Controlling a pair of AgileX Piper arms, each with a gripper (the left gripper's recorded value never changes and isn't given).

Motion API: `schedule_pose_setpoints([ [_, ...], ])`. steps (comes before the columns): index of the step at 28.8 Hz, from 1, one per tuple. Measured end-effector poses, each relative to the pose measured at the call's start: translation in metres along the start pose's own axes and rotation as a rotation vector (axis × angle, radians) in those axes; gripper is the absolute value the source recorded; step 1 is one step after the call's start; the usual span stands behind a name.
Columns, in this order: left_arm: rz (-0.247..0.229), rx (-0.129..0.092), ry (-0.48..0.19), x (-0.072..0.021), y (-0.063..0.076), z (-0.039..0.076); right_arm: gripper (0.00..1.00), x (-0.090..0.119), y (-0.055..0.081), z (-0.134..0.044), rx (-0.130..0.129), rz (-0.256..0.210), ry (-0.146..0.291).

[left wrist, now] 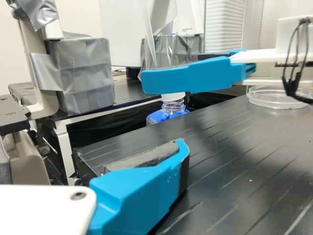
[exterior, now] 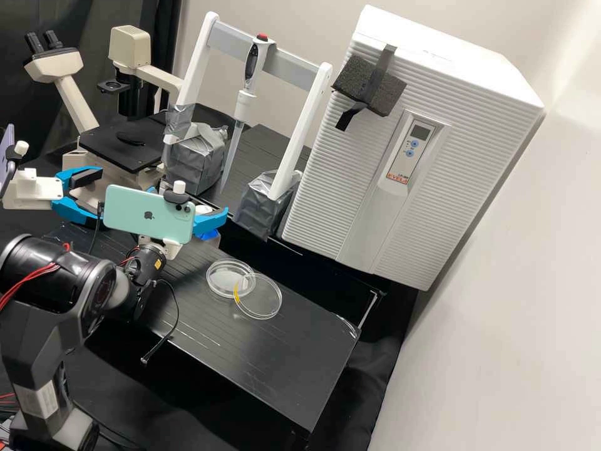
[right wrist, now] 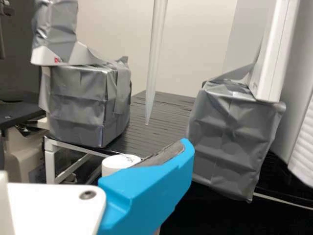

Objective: Open the bottle

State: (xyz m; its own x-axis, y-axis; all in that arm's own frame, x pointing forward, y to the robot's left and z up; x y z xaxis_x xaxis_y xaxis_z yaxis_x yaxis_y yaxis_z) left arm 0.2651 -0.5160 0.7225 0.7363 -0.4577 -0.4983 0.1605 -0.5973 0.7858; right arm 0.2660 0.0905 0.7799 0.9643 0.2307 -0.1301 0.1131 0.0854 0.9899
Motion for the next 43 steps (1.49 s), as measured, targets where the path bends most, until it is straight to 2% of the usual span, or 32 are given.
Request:
schedule_pose_setpoints([
  [10,0.001,-0.001,0.001,0.0,0.0,0.0,1.0,0.014,-0.007,0.009,0.0,-0.024,-0.033],
  [11,0.001,-0.001,0.001,0.0,0.0,0.0,0.0,0.015,-0.007,0.011,0.0,-0.024,-0.04],
  [18,0.009,0.004,0.0,0.0018,0.002,-0.001,0.0,0.02,-0.005,0.021,-0.001,-0.025,-0.082],
  [43,0.031,0.015,-0.005,0.0062,0.008,-0.002,0.0,0.027,-0.005,0.024,0.007,-0.036,-0.1],
])
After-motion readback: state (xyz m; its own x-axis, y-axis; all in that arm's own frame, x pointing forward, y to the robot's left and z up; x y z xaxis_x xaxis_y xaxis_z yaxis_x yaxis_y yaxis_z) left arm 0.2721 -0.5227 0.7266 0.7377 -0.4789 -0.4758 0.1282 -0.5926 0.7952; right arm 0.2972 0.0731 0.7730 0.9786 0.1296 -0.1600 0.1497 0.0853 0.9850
